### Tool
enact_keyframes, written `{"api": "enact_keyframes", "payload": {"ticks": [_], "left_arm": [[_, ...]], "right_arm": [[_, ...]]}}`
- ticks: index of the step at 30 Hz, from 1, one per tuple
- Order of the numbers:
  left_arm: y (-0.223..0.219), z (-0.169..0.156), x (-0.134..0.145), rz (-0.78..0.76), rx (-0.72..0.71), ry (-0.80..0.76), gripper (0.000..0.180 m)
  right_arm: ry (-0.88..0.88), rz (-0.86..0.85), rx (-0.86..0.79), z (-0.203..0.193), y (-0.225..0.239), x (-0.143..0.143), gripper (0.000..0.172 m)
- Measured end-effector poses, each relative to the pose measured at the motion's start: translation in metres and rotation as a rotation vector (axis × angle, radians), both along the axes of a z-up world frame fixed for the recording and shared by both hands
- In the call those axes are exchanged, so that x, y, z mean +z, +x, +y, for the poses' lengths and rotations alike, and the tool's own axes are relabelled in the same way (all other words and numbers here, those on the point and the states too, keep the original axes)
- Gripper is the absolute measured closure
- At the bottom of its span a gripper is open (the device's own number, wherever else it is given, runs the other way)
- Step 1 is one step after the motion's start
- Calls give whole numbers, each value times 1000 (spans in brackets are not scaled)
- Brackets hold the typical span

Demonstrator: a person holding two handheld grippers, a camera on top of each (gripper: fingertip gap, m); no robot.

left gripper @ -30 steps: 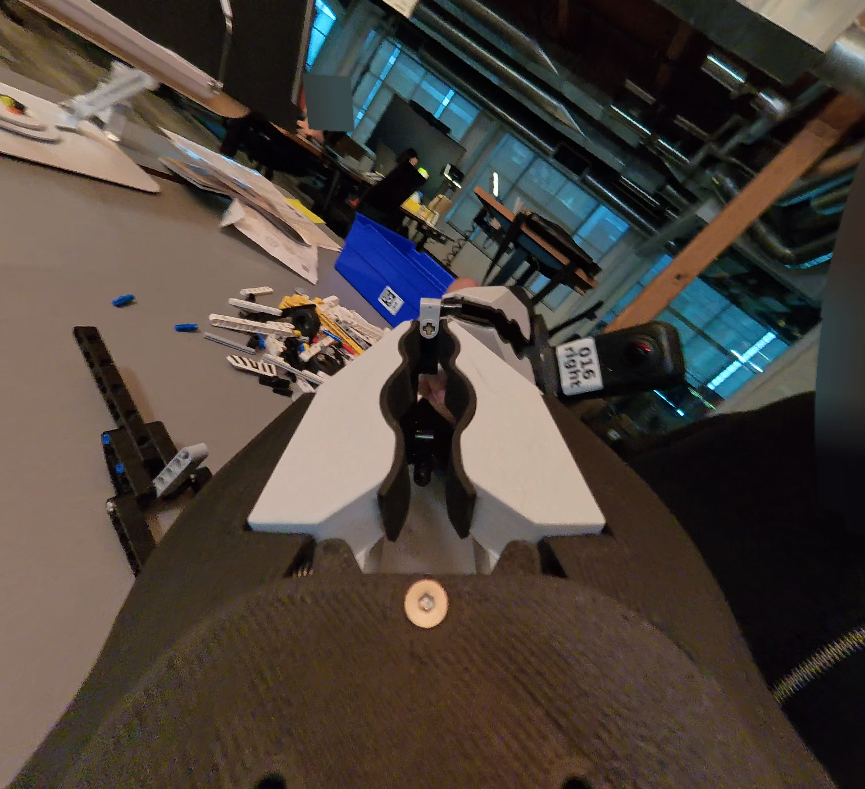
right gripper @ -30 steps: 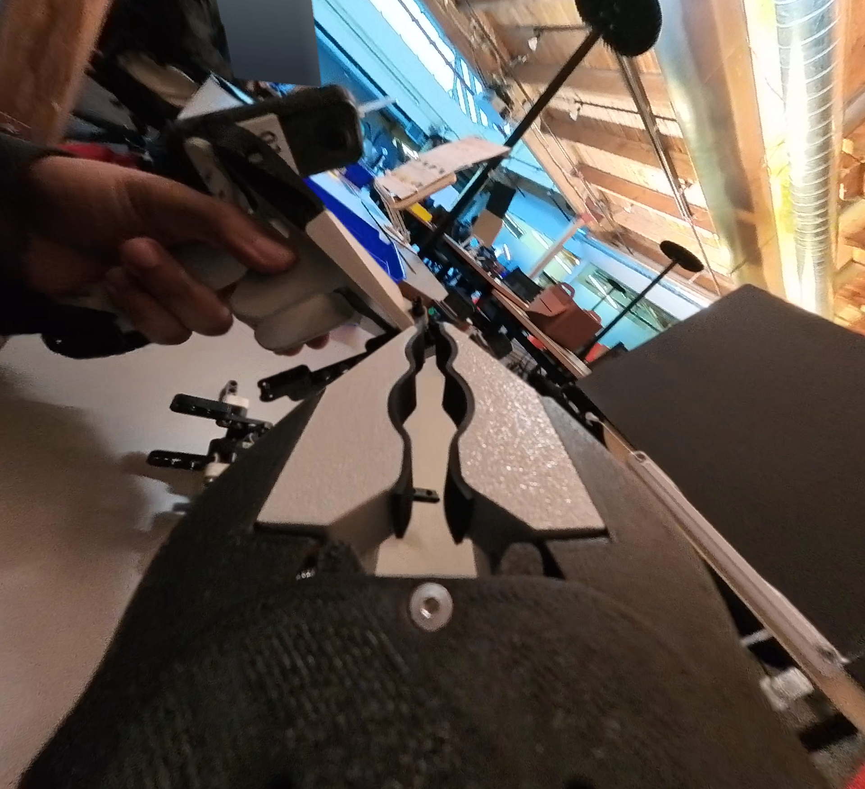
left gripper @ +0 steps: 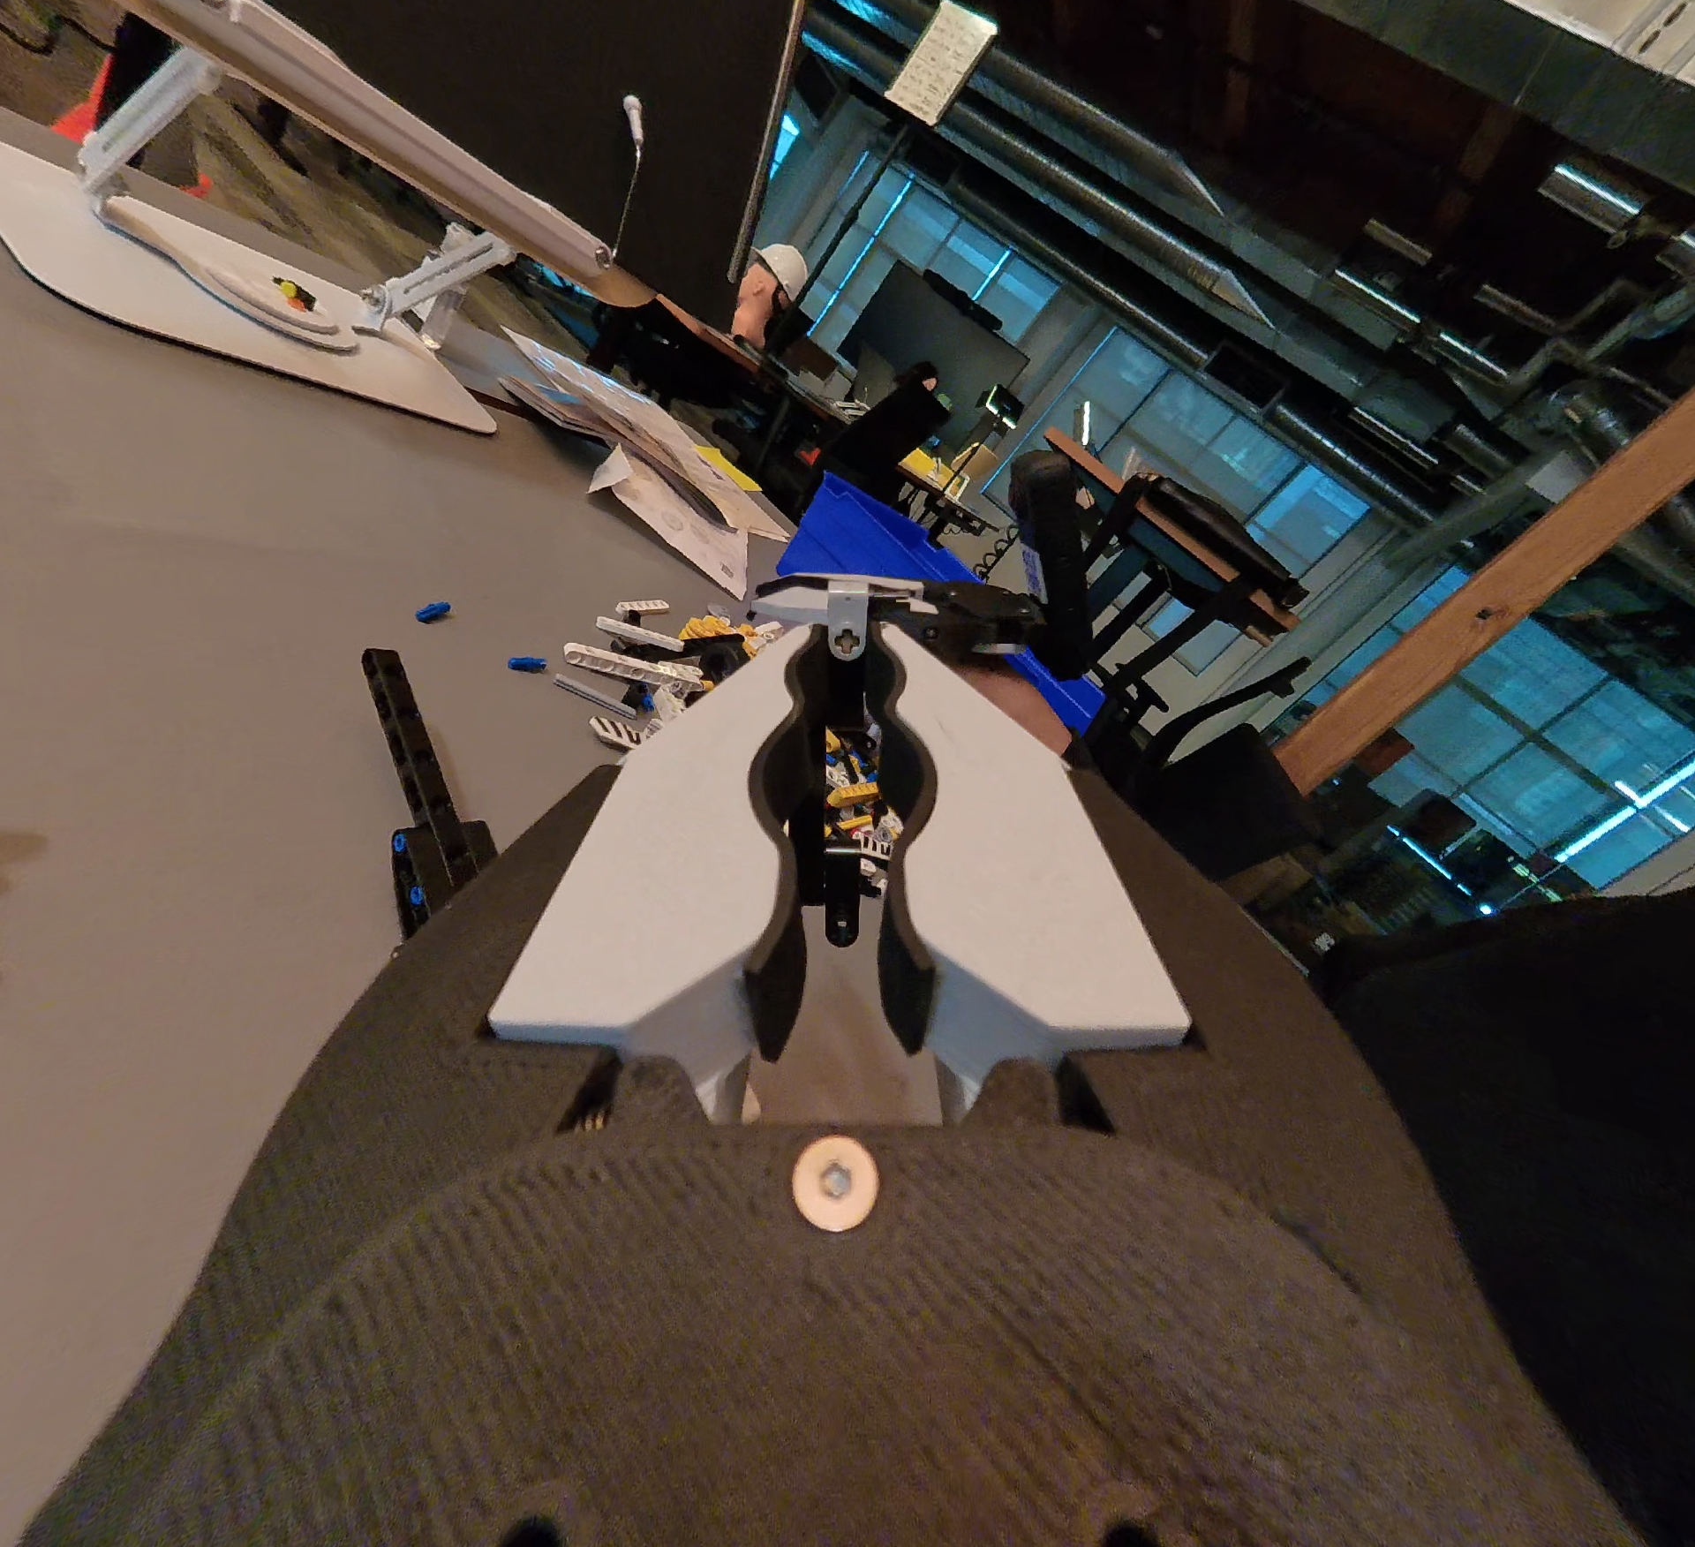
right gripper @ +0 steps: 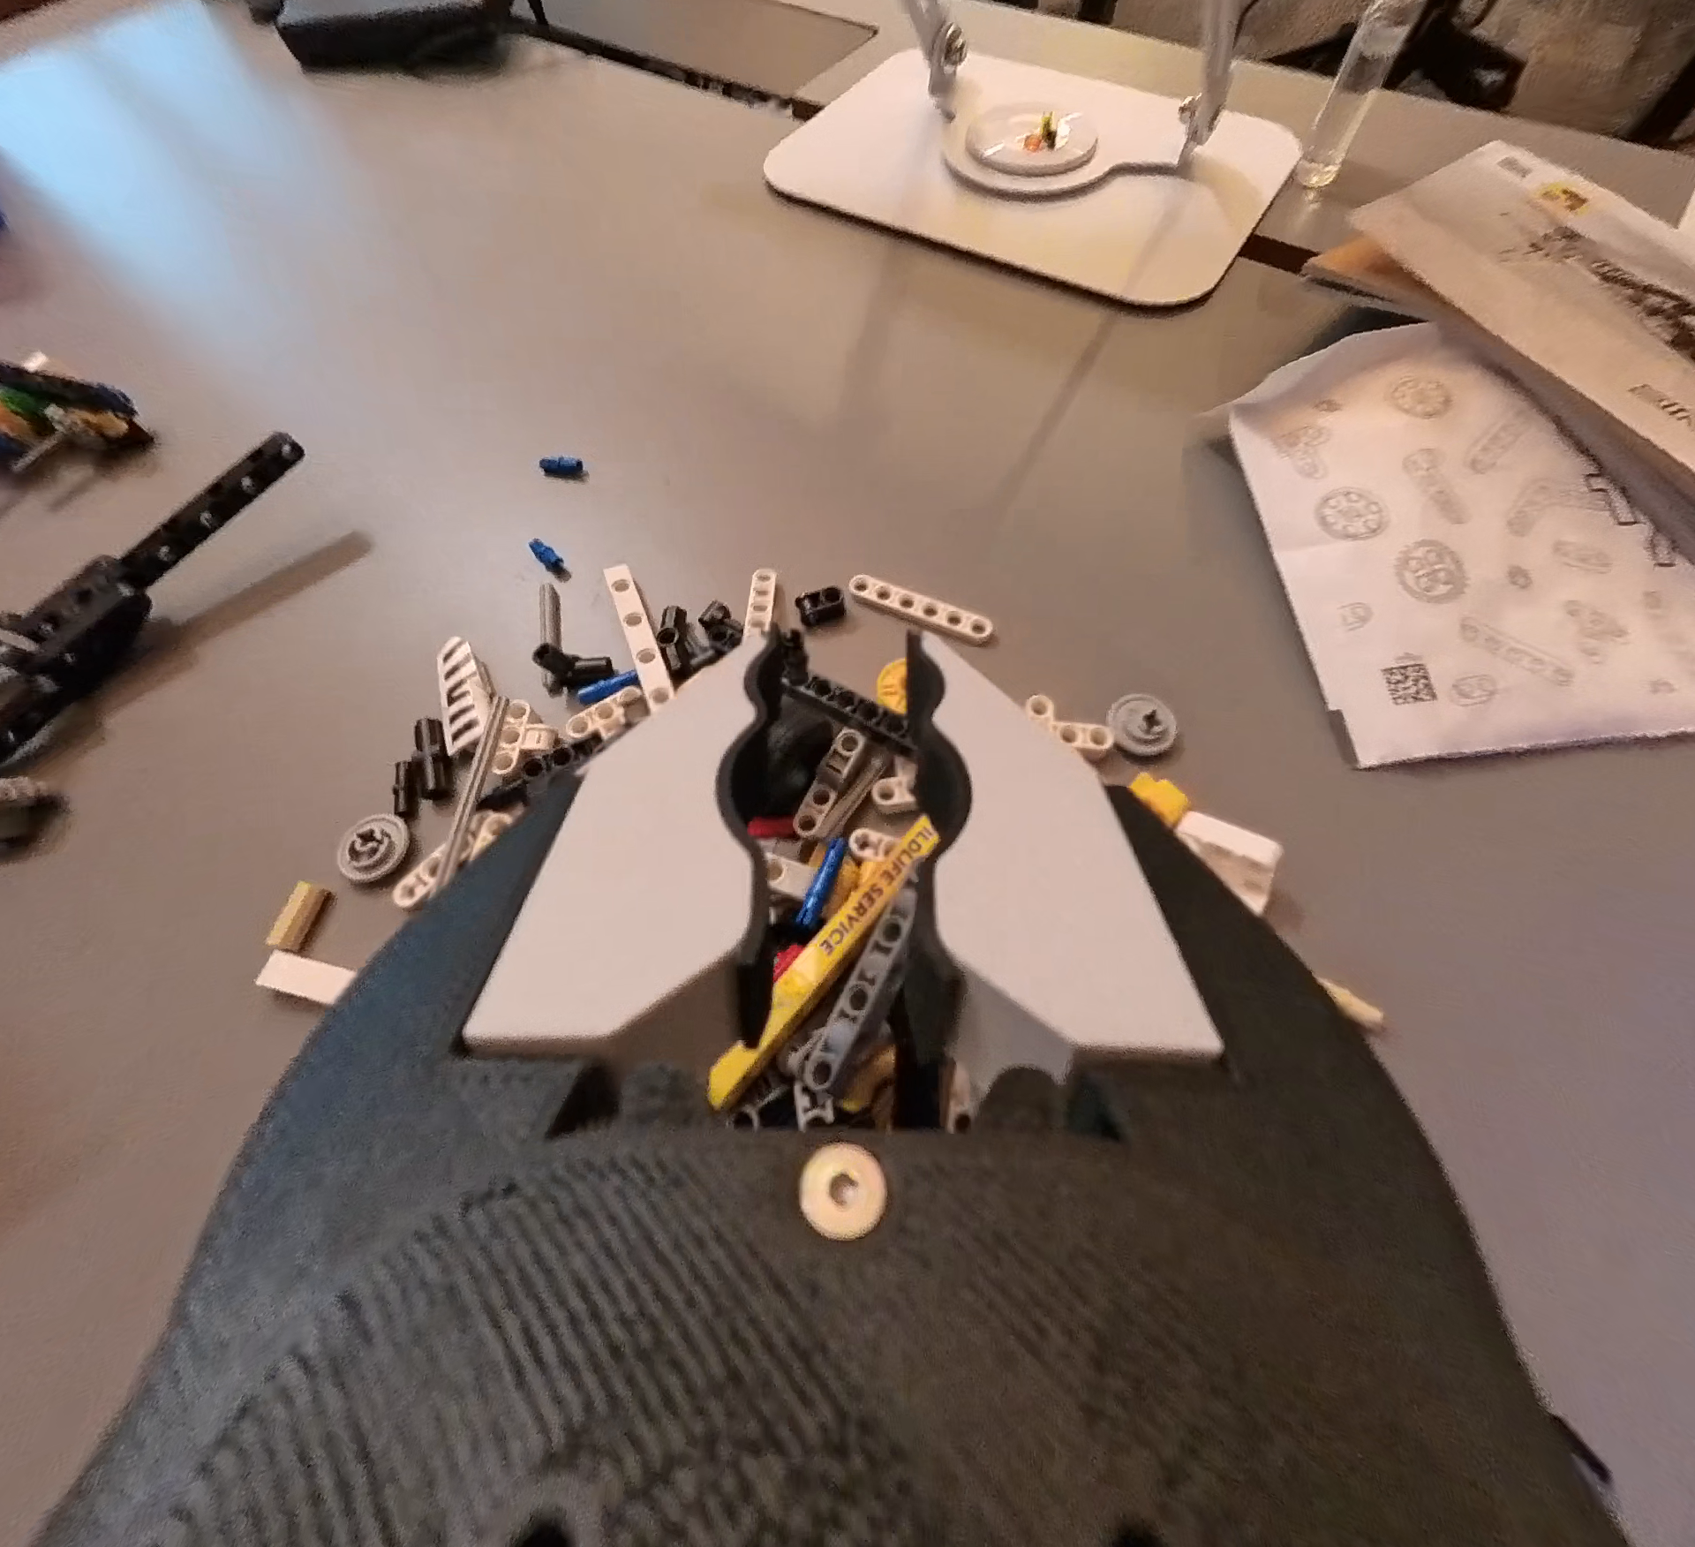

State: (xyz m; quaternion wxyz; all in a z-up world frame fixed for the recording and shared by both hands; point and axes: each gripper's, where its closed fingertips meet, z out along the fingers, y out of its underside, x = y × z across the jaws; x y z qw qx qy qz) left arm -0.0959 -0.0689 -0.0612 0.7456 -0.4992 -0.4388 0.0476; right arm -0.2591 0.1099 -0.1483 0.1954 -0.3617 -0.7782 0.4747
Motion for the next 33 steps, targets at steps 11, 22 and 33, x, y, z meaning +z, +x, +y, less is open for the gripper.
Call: {"api": "enact_keyframes", "payload": {"ticks": [11, 22, 33], "left_arm": [[6, 24, 19, 53, -31, -54, 176], [12, 53, 47, 132, -78, -100, 176], [-2, 68, 41, 173, -24, -268, 176]], "right_arm": [[8, -36, 64, 18, 13, 8, 158], [-8, -147, 103, 28, 24, 1, 136], [-218, 538, 399, -41, 96, 138, 139]]}}
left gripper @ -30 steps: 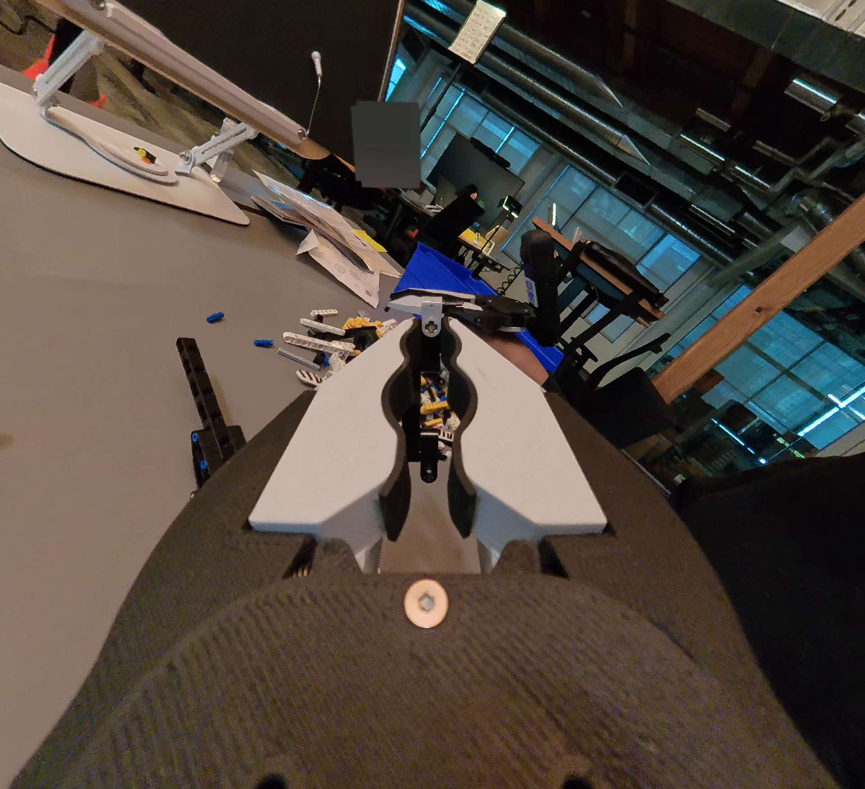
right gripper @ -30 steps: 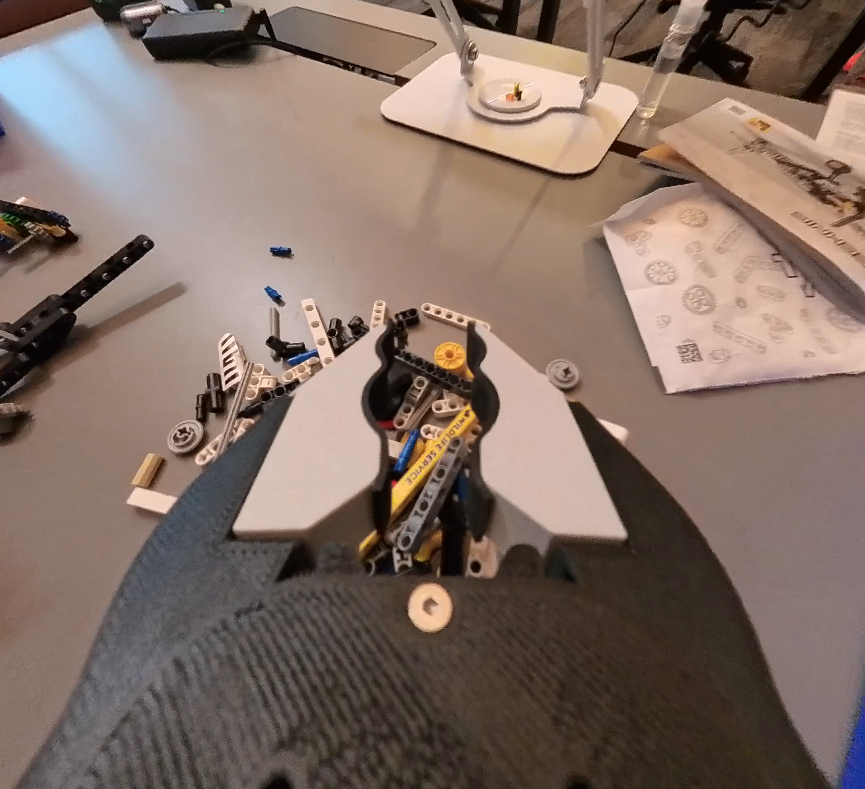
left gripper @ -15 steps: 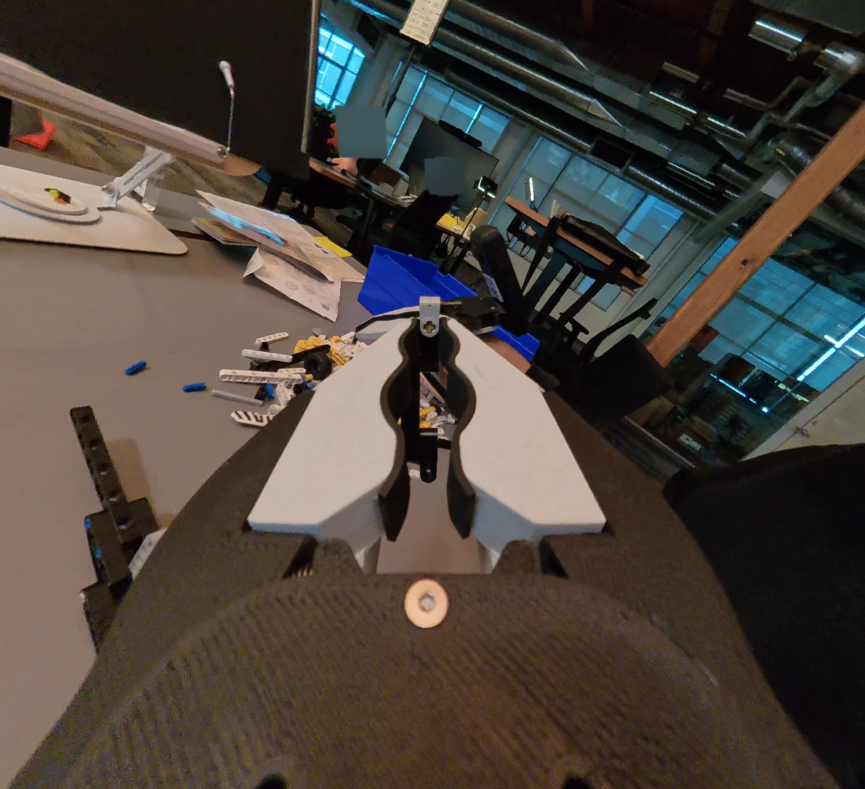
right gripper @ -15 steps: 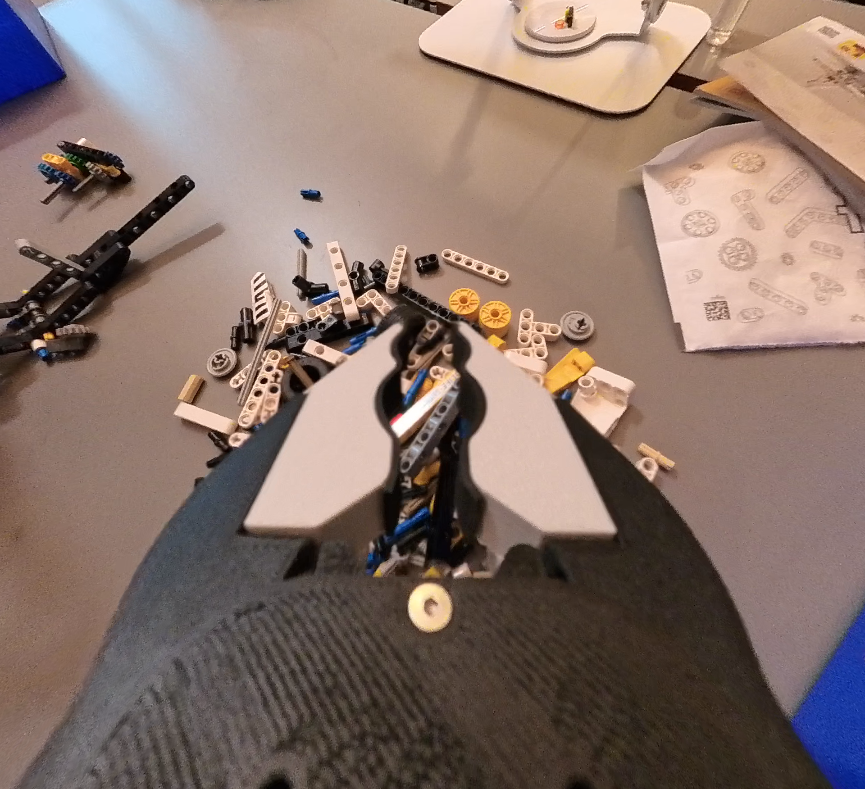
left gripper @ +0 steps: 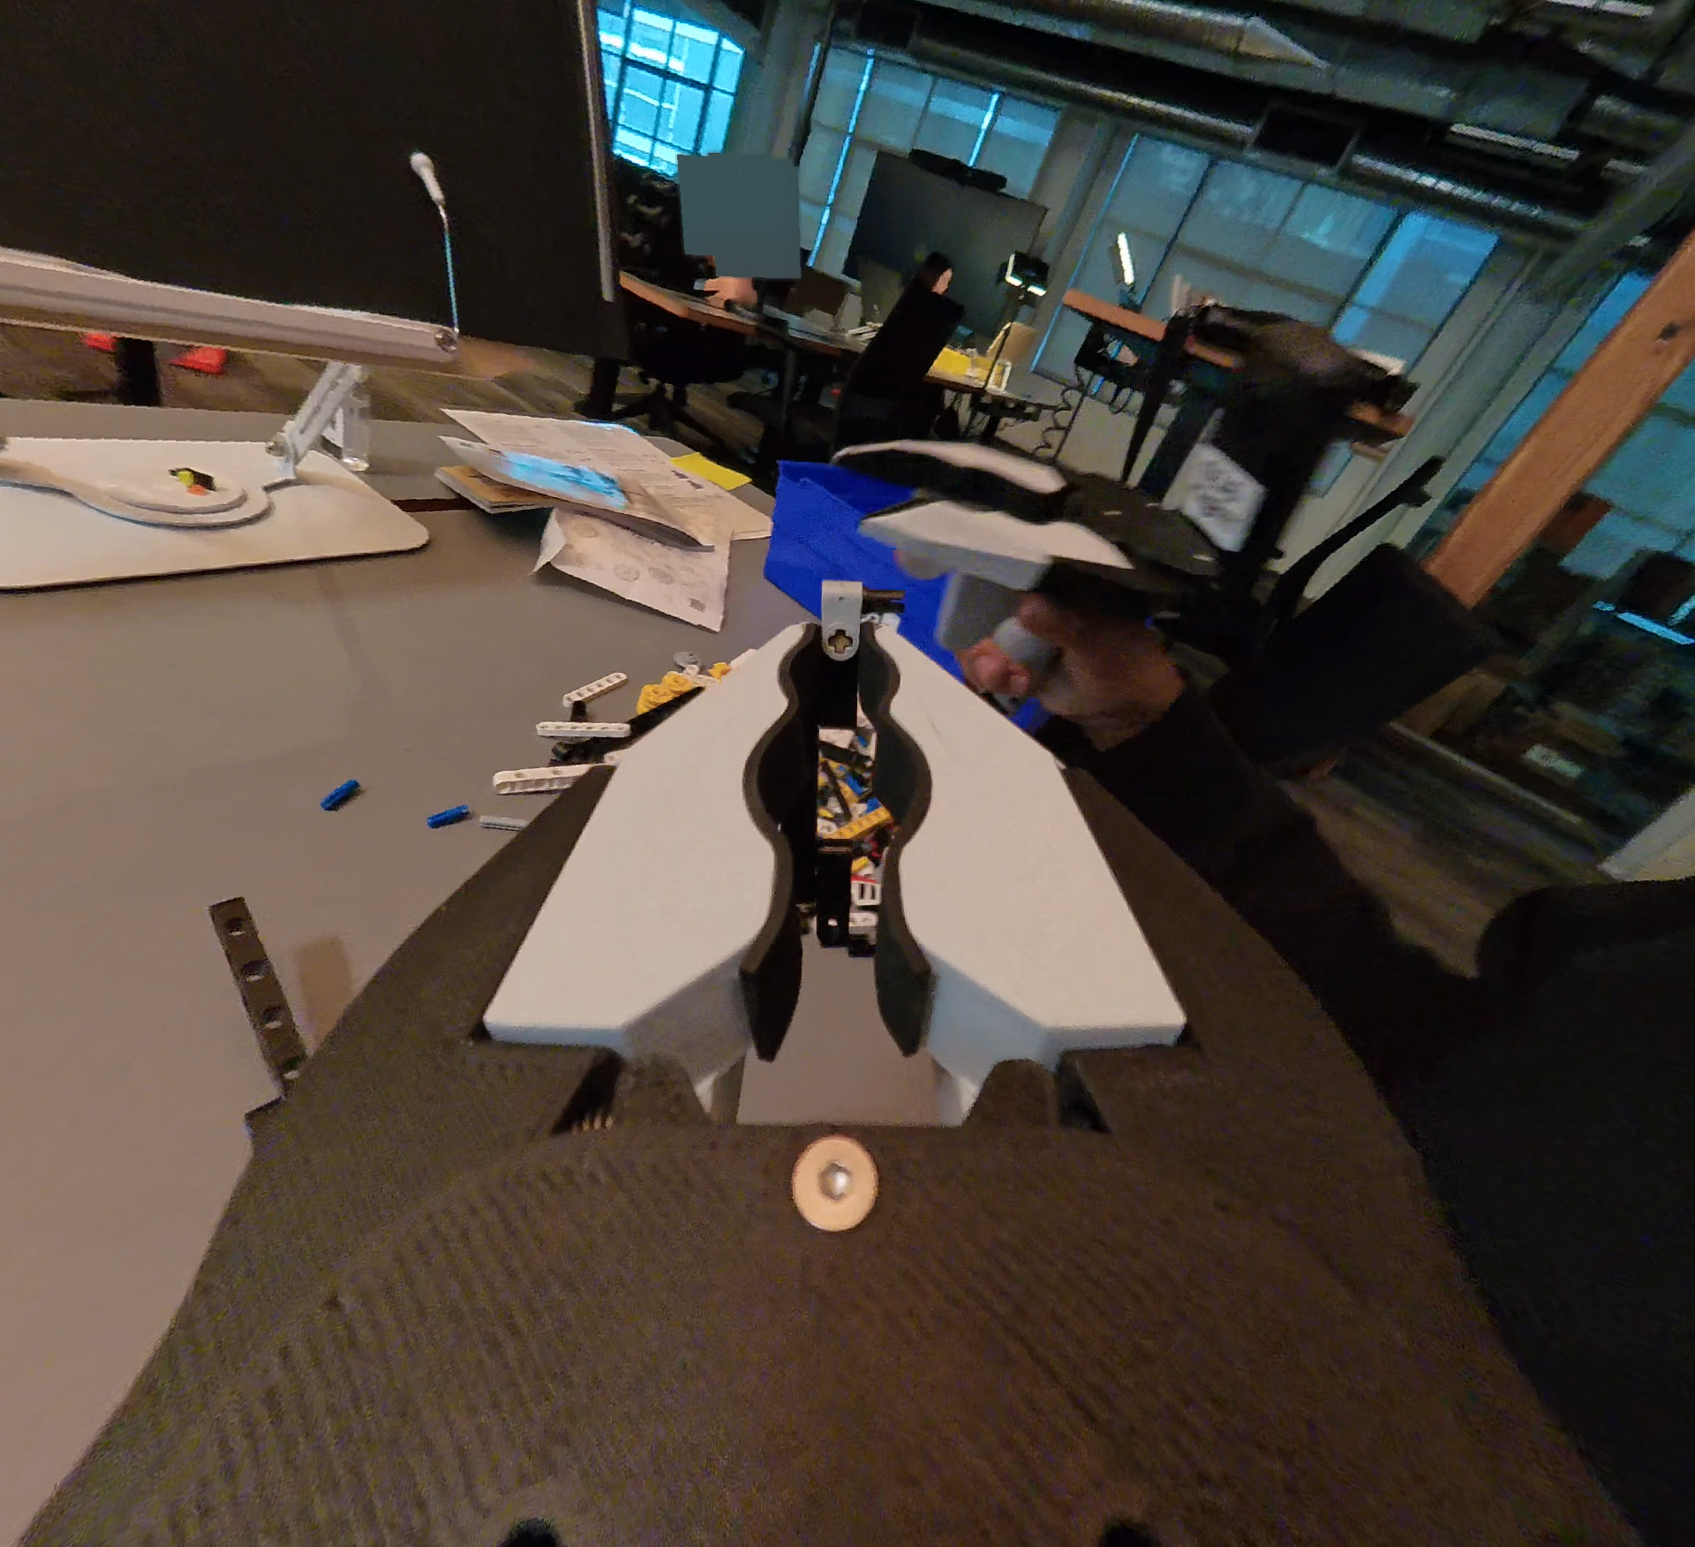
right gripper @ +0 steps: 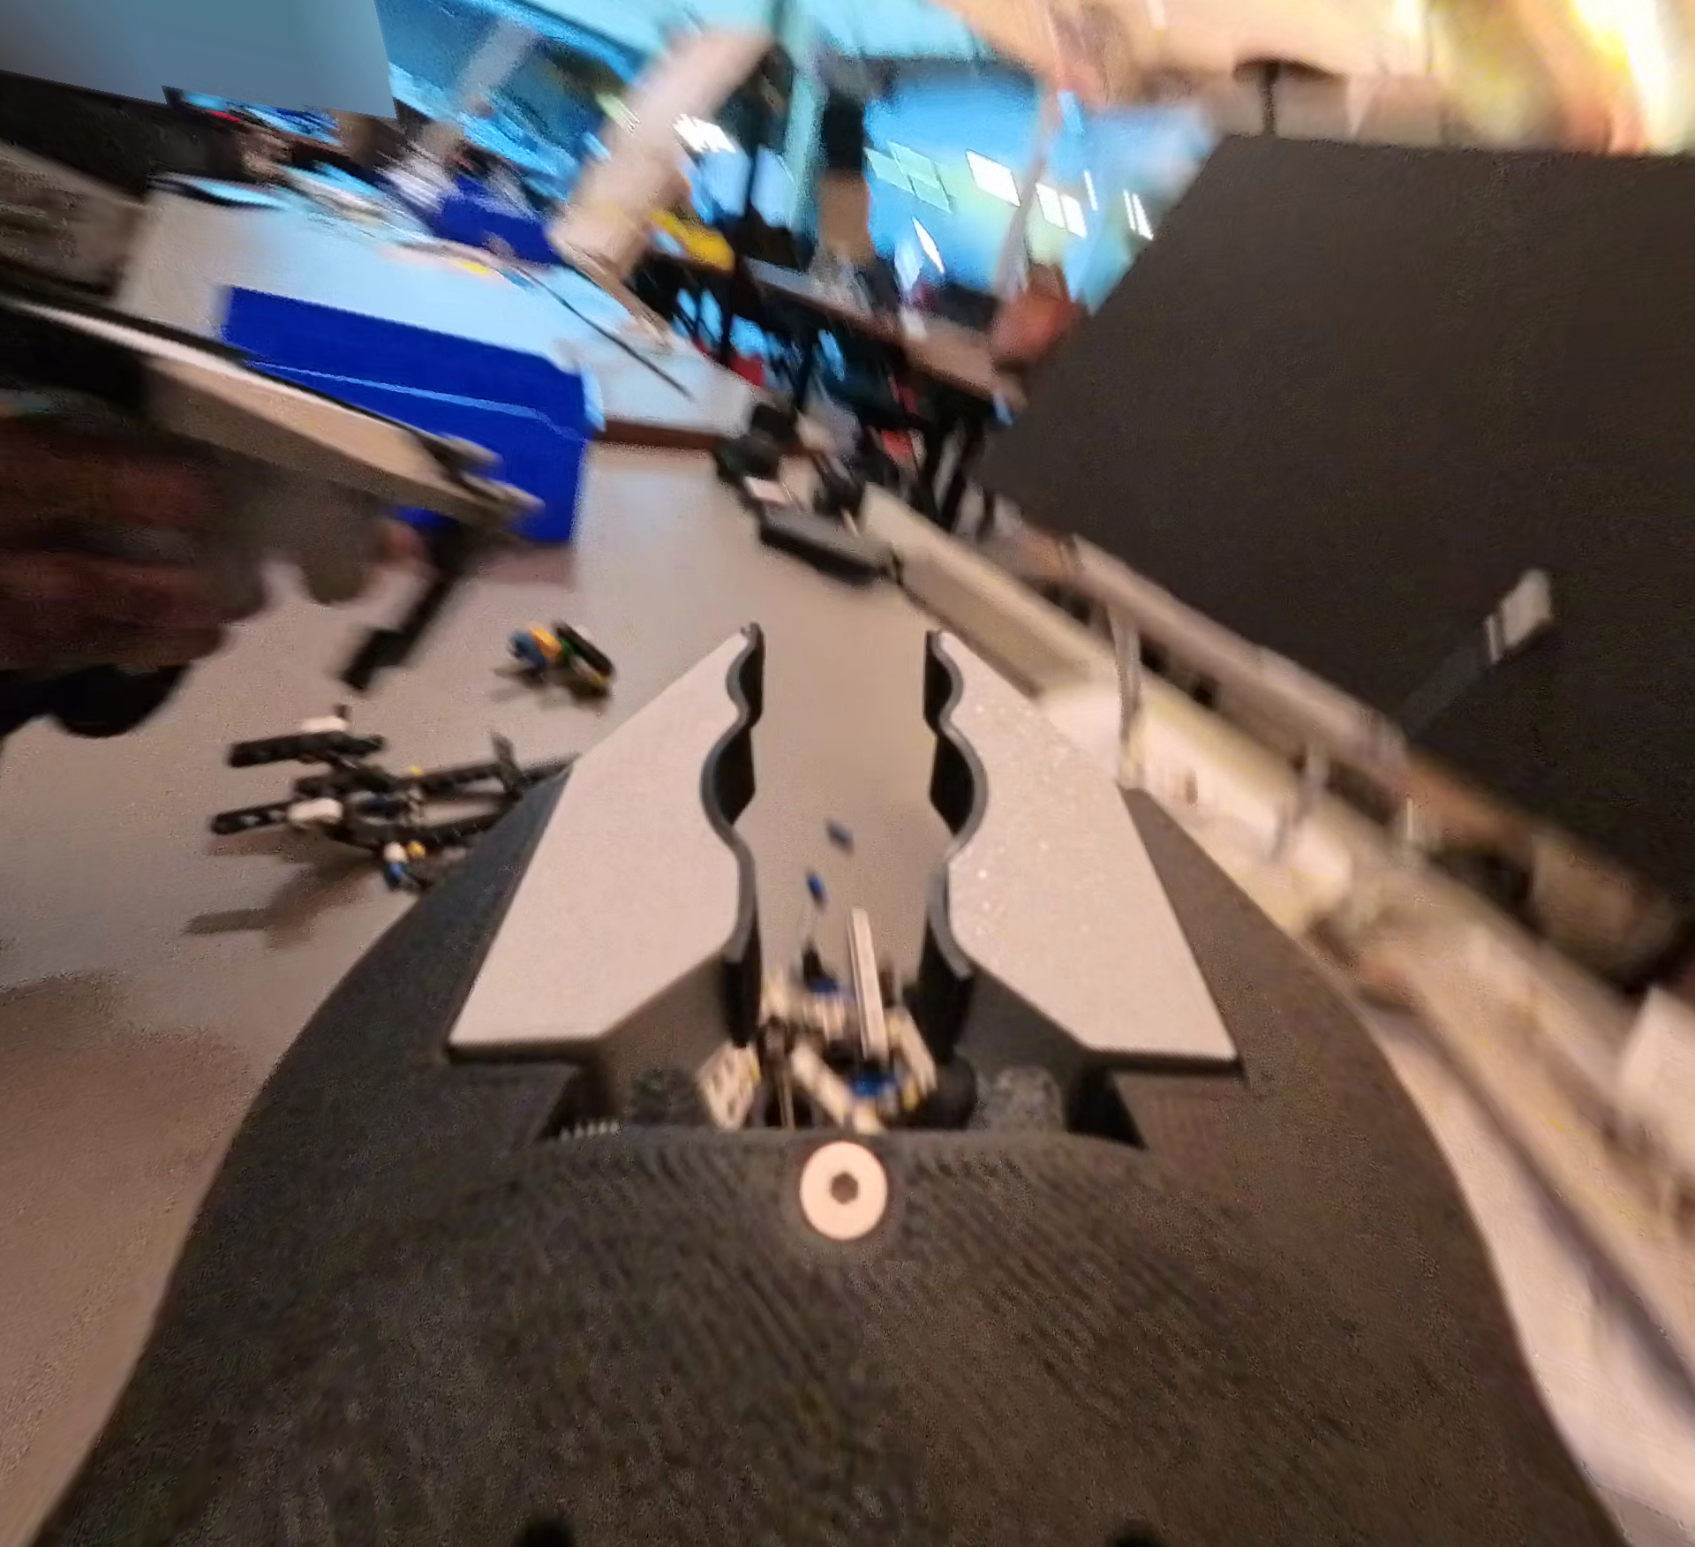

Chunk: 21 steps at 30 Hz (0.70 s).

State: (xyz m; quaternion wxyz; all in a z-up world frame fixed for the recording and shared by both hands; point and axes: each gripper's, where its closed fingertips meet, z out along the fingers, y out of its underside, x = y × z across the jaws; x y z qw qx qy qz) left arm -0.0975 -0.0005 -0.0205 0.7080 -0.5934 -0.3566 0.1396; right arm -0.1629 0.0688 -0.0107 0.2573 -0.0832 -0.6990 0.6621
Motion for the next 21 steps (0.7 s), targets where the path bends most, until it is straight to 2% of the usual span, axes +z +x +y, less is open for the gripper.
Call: {"api": "enact_keyframes", "payload": {"ticks": [2, 4, 8, 12, 16, 21], "left_arm": [[0, 1, -2, 29, 22, -50, 176], [1, 1, -3, 64, 51, -104, 176], [-1, -14, 2, 234, 238, -306, 176], [0, -21, 5, 391, 388, -515, 176], [4, -24, 11, 471, 453, -555, 176], [7, -24, 13, 502, 458, -572, 176]], "right_arm": [[-34, 214, 107, -26, 45, 22, 148], [-29, 296, 154, -47, 72, 27, 155], [-7, 147, 198, -76, 85, 18, 152], [-78, 0, 212, -91, 88, 18, 160], [-62, -34, 191, -96, 87, 13, 164], [-66, -30, 195, -96, 88, 13, 170]]}}
